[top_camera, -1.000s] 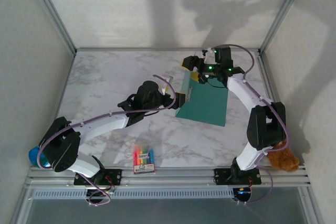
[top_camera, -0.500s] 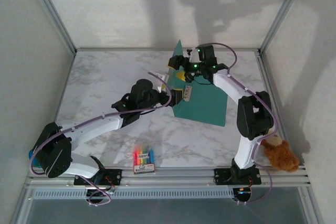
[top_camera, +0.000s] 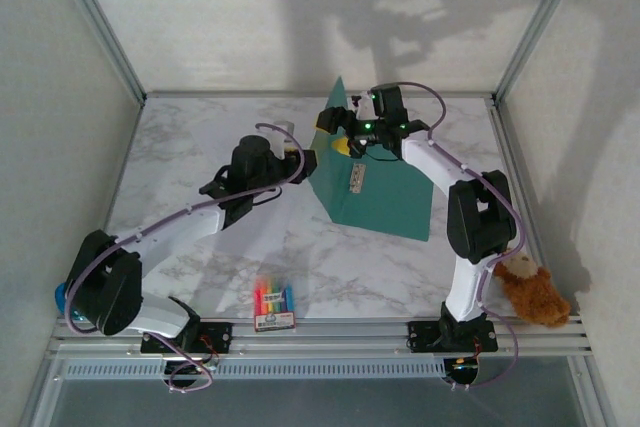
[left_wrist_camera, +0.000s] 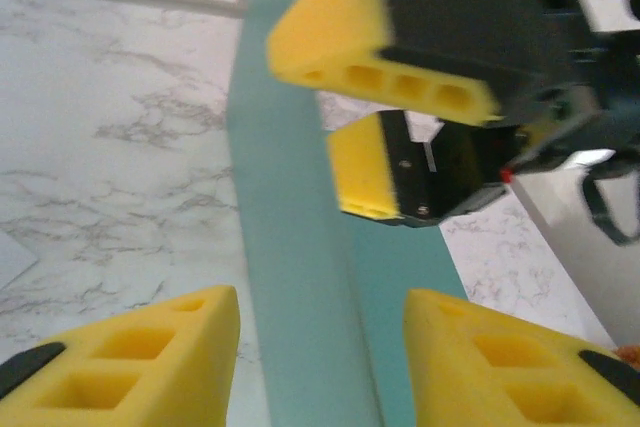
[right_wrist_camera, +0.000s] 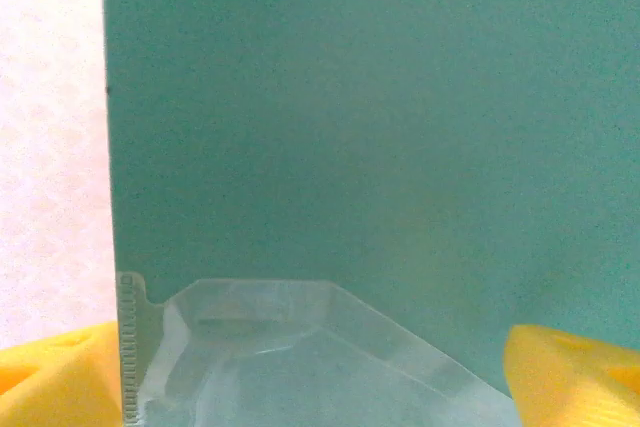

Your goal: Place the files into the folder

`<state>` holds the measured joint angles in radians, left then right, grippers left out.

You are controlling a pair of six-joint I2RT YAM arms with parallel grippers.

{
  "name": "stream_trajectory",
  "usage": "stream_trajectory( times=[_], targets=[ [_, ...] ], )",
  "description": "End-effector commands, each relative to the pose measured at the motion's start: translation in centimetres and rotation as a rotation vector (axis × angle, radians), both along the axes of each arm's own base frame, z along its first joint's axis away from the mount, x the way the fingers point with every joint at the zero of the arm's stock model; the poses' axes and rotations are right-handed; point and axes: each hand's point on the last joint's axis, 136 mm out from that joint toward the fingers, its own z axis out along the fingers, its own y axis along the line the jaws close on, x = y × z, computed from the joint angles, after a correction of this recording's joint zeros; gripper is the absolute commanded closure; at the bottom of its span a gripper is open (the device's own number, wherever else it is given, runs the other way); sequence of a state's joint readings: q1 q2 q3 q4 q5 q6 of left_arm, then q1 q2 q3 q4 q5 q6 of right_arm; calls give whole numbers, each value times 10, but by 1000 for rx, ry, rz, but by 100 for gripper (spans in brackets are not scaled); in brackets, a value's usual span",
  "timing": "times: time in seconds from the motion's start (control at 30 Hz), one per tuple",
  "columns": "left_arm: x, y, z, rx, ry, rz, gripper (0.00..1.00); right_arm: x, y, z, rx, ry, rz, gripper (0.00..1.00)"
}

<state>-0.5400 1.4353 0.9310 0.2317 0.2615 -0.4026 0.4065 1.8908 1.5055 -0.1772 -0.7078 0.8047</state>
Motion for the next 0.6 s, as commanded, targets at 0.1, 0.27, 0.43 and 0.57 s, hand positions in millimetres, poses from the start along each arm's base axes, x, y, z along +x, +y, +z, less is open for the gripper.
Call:
stream_trajectory(
  times=[0.1,0.27,0.43,0.57],
  targets=[
    [3,13,-38,-20,130,-3,64,-6,-13,22,-46,-64,-10,6],
    [8,30,-46,-84,160,19,71,-15,-22,20,-71,-67,-10,6],
    [8,39,-59,-120,194,39,76,-20,-33,21,-98,-79,-21,6],
    [4,38,-70,-161,231,48,80,-23,-37,24,-105,-83,-22,6]
  ],
)
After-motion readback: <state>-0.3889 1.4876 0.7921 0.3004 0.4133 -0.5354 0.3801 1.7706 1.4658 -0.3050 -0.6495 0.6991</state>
